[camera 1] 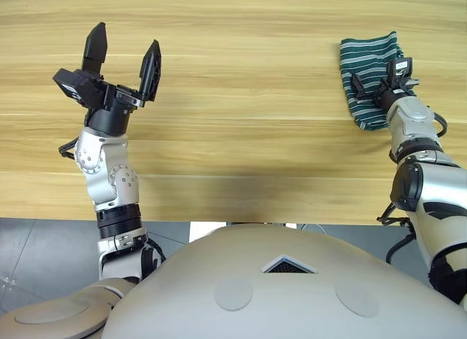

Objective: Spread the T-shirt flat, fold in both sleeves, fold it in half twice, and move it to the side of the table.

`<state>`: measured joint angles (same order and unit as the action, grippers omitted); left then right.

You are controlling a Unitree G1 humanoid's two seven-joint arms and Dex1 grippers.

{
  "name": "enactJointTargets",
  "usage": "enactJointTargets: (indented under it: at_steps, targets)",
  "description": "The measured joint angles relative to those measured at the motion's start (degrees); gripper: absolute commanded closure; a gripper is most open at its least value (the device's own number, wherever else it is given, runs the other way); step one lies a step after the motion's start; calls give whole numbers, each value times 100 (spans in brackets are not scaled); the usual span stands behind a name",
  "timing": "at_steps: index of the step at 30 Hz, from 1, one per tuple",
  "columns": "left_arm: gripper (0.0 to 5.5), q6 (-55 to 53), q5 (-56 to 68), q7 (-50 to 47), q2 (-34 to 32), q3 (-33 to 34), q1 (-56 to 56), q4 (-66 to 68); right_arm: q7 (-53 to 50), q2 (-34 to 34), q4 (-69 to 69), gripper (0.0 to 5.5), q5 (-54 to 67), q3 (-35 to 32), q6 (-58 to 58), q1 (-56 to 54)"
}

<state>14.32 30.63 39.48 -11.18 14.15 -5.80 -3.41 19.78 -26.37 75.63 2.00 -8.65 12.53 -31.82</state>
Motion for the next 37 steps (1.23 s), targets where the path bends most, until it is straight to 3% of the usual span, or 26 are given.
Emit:
enactJointTargets:
  at_steps: [7,13,17,37]
  targets:
    - [12,235,-94,5,23,-56,11,222,-507,-97,75,10,-184,-200,695,83]
    - [12,846,-1219,-966,18,89,361,921,-526,-364,-293,10,276,-858,2892,-74]
    - [12,1247,-1839,-1617,22,121,601,1428,-549,-35,-509,10,100,-681,4070,75]
    - [12,1936,-2276,-2249,-50,-33,774,2085,-508,277,-455,10,106,-675,4453,307]
